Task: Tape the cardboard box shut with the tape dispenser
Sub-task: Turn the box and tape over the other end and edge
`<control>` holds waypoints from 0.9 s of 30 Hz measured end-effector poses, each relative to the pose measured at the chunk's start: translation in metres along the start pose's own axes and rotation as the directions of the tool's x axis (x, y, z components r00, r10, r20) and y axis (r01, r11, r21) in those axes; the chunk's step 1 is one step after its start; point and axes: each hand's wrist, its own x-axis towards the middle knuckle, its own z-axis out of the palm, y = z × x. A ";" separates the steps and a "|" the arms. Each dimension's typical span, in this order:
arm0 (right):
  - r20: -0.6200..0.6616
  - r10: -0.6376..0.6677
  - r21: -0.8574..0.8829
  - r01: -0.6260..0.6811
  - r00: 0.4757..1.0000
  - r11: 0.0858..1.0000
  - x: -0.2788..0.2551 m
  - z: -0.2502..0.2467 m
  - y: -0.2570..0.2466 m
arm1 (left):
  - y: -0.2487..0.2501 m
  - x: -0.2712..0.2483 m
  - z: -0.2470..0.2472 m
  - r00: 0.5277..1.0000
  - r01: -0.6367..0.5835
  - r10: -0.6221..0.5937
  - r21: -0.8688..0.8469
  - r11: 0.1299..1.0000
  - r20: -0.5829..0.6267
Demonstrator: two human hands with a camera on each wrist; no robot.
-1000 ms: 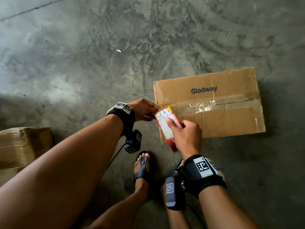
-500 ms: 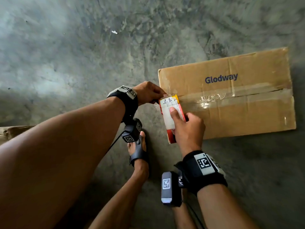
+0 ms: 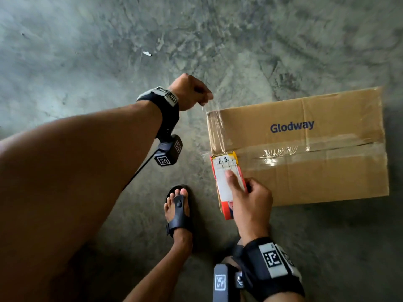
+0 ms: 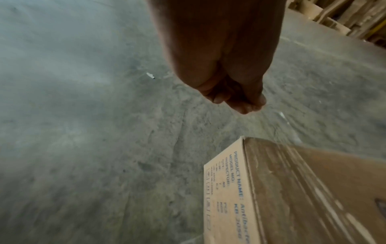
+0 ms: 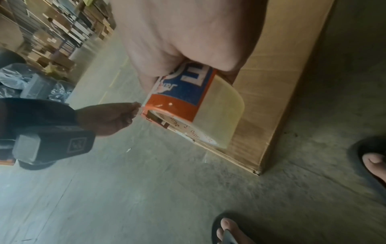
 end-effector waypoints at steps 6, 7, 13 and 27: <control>0.003 0.019 0.002 -0.019 1.000 1.000 0.016 0.011 -0.005 | 0.001 0.026 0.008 1.000 -0.026 0.026 0.018 0.999 -0.008; 0.003 0.016 -0.001 -0.016 1.000 1.000 0.018 0.012 -0.006 | 0.000 0.028 0.009 1.000 -0.022 0.023 0.029 0.999 -0.012; 0.011 0.023 -0.022 -0.023 1.000 0.999 0.028 0.018 -0.007 | -0.002 0.037 0.010 1.000 -0.004 0.006 0.063 0.998 -0.020; 0.018 0.081 -0.033 -0.081 0.997 0.996 0.037 0.025 -0.005 | -0.015 0.048 0.037 0.994 0.103 -0.099 0.112 0.988 -0.041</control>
